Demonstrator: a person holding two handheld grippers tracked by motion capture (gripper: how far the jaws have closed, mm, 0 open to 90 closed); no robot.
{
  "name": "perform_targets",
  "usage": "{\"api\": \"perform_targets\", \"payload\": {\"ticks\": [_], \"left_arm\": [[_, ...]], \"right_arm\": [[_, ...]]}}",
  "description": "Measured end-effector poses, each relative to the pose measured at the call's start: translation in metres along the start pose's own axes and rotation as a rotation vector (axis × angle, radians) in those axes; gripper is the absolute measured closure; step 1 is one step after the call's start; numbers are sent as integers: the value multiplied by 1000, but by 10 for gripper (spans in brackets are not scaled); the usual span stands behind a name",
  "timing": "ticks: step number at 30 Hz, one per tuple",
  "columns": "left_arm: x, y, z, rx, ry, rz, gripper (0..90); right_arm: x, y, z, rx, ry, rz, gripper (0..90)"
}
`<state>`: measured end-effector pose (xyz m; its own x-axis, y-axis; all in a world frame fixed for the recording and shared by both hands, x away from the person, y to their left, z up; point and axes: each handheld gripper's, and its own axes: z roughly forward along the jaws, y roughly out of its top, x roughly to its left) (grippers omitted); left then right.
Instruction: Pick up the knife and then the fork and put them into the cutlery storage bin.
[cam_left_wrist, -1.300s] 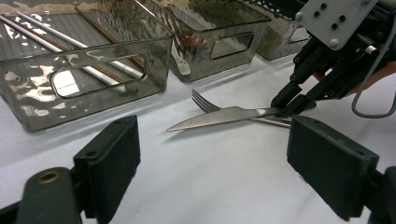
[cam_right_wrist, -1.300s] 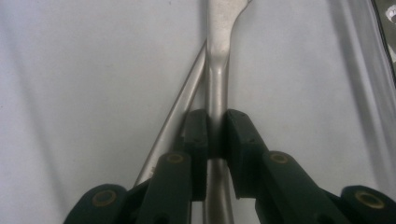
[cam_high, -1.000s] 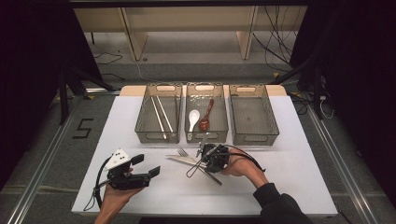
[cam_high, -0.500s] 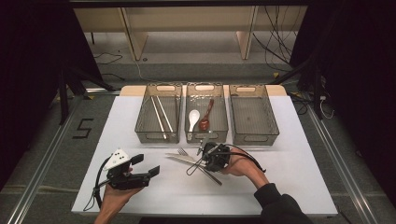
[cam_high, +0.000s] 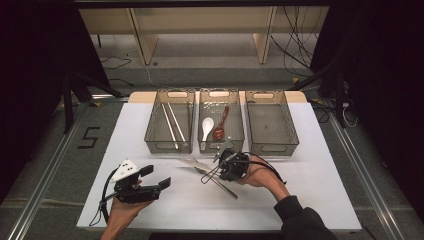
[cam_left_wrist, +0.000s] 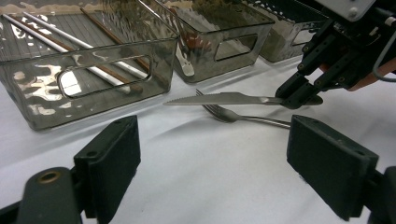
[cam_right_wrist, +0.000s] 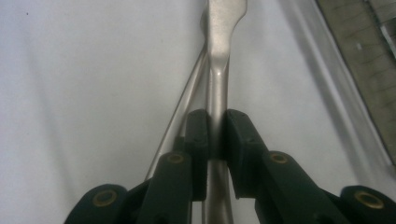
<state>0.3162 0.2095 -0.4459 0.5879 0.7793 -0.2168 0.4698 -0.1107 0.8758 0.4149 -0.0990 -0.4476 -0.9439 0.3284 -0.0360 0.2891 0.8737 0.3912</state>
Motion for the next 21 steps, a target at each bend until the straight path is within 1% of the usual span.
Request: {"api": "perform_targets", "payload": {"ticks": [2,3,5,6,8,10,11,12,13,15,17,20,21], "left_arm": [[0,0,0,0,0,0,171],[0,0,0,1,1,0,171],[0,0,0,1,1,1,171],[0,0,0,1,1,0,171],[0,0,0,-1,1,-1,171],[1,0,0,-1,0,-4,171],[1,0,0,0,1,-4,171],[1,0,0,1,0,-3,171],[1,0,0,0,0,-4,171],[1,0,0,-1,-1,-6,171],[1,0,0,0,0,-6,171],[2,0,-1,-5,2,-6,171],[2,0,-1,-4,2,-5,171]], "right_arm": [[-1,0,-3,0,7,1,803],[0,0,-3,-12,1,5,803],[-1,-1,-5,-16,4,-5,803],[-1,-1,-7,-15,9,13,803],[-2,-2,-9,-27,4,21,803],[-3,-3,-13,-49,13,25,803],[-2,-3,-17,-58,10,35,803],[-3,-3,-20,-68,22,50,803],[-4,-3,-23,-78,20,41,803],[-5,-4,-31,-95,17,62,803],[-7,-4,-40,-125,6,68,802],[-13,-8,-54,-167,1,89,802],[-17,-10,-60,-178,-6,101,803]]}}
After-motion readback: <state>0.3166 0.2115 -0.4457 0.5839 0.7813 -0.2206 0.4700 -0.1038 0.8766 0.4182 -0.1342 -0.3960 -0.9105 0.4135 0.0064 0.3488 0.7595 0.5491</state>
